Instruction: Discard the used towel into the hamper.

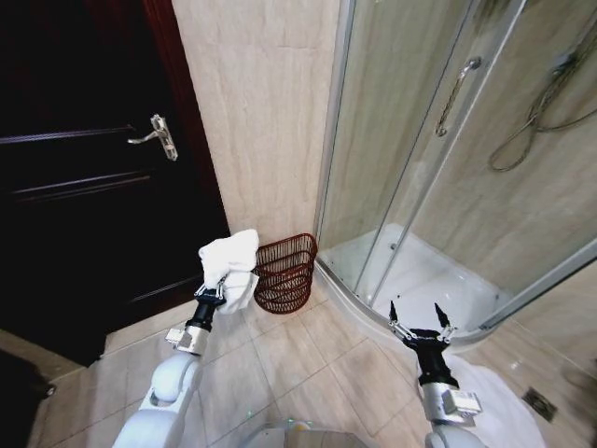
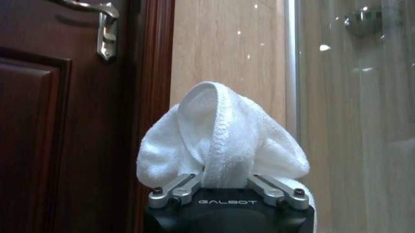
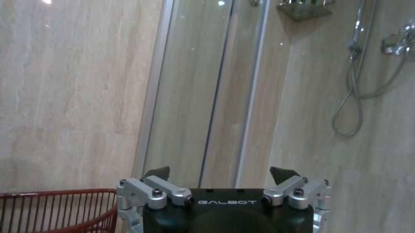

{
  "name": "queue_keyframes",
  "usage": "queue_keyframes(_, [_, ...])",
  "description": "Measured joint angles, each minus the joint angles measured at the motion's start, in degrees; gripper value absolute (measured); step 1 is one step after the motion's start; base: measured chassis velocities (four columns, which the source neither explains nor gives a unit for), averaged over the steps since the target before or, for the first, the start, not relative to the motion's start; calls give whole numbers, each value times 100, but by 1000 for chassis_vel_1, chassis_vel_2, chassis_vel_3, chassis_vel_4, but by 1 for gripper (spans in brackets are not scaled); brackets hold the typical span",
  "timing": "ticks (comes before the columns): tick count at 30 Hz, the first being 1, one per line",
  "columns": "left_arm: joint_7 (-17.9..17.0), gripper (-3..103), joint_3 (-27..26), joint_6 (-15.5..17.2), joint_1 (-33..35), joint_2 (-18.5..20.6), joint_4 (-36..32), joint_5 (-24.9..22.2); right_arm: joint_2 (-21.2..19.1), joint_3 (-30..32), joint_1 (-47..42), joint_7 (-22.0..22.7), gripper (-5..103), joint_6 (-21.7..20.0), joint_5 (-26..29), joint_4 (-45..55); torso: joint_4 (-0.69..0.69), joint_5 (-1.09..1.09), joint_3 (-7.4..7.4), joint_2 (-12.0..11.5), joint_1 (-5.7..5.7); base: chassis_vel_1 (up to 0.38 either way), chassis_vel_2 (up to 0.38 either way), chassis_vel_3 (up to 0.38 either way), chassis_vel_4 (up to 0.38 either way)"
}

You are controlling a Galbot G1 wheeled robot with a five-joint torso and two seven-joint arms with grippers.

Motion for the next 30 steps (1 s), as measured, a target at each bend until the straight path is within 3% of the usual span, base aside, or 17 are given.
queue_keyframes(11, [9, 7, -8, -1, -33, -25, 23, 43, 0, 3, -32, 16, 100, 184, -137, -100, 0, 0, 12, 16, 11, -158, 161, 146, -160])
queue_keyframes(20, [129, 7, 183, 102, -161, -53, -13, 267, 0, -18, -13, 32, 100, 196, -69, -151, 1, 1, 13, 27, 9, 1, 8, 3, 2])
queue_keyframes(23, [166, 7, 614, 393, -697, -67, 167, 362, 0, -17, 55, 33, 100, 192, -68, -220, 0, 1, 16, 29, 9, 0, 0, 0, 0])
queue_keyframes(28, [90, 7, 1016, 481, -1264, -84, 556, 495, 0, -8, 84, 33, 100, 177, -74, -230, 0, 0, 19, 29, 12, 0, 0, 0, 0])
queue_keyframes(30, [-14, 7, 1399, 598, -1895, -88, 938, 525, 0, 11, 117, 32, 100, 143, -85, -193, 1, 1, 20, 31, 13, 0, 0, 0, 0])
